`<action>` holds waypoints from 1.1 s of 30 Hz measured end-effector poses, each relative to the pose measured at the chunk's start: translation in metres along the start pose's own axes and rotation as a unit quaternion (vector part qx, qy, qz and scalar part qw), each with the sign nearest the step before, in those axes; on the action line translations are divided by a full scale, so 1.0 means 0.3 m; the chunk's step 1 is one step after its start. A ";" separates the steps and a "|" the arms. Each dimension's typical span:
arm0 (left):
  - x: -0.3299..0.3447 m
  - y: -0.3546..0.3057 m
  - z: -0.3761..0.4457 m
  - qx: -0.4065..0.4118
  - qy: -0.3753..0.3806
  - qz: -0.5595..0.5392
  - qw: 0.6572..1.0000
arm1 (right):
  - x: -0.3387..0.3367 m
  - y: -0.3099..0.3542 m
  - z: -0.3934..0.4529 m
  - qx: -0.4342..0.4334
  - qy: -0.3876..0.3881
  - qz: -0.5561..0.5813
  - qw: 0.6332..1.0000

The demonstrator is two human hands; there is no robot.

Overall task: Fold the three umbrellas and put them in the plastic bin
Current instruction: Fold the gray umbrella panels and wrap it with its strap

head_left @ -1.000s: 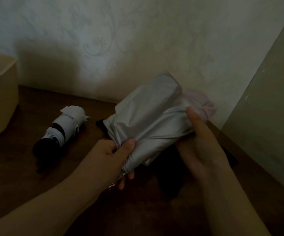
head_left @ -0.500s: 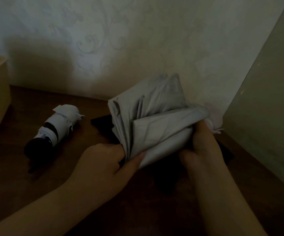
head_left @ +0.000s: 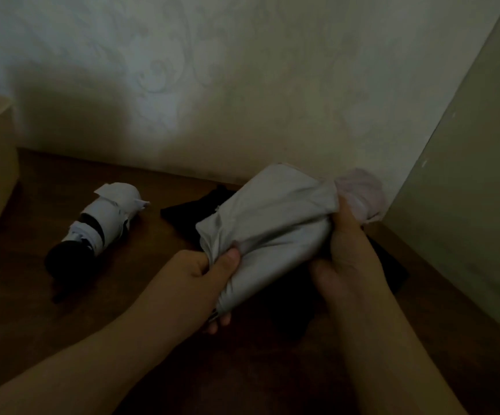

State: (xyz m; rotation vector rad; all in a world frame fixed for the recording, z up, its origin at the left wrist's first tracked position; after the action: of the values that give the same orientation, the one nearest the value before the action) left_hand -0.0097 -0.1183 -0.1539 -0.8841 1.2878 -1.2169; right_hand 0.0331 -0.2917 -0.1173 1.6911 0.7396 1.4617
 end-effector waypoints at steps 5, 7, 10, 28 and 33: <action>-0.065 -0.099 -0.016 0.221 -0.116 0.252 0.935 | -0.021 -0.017 0.003 0.005 -0.059 -0.056 0.997; -0.039 -0.127 -0.035 0.285 -0.117 0.308 0.900 | -0.030 -0.005 -0.007 0.003 -0.066 -0.009 0.998; -0.034 -0.114 -0.036 0.263 -0.115 0.223 0.932 | -0.052 0.019 -0.016 -0.021 -0.088 0.013 0.996; -0.031 -0.100 -0.021 0.209 -0.090 0.266 0.937 | -0.004 -0.035 -0.023 -0.015 -0.068 -0.029 0.997; 0.000 -0.076 -0.018 0.165 -0.048 0.088 0.981 | -0.054 -0.030 -0.015 0.003 -0.120 0.009 0.993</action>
State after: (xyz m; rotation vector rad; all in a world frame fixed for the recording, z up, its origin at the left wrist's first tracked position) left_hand -0.0185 -0.1220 -0.1325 -0.5681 1.0257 -1.1887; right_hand 0.0264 -0.2996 -0.1334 1.8422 0.5996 1.2395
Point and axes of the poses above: each hand's wrist, its own z-axis towards the middle knuckle, its own x-axis out of the palm, y = z × x, the point moved 9 cm from there along z, towards the middle knuckle, and after that the axes turned 6 degrees about x, right-handed, at the moved point
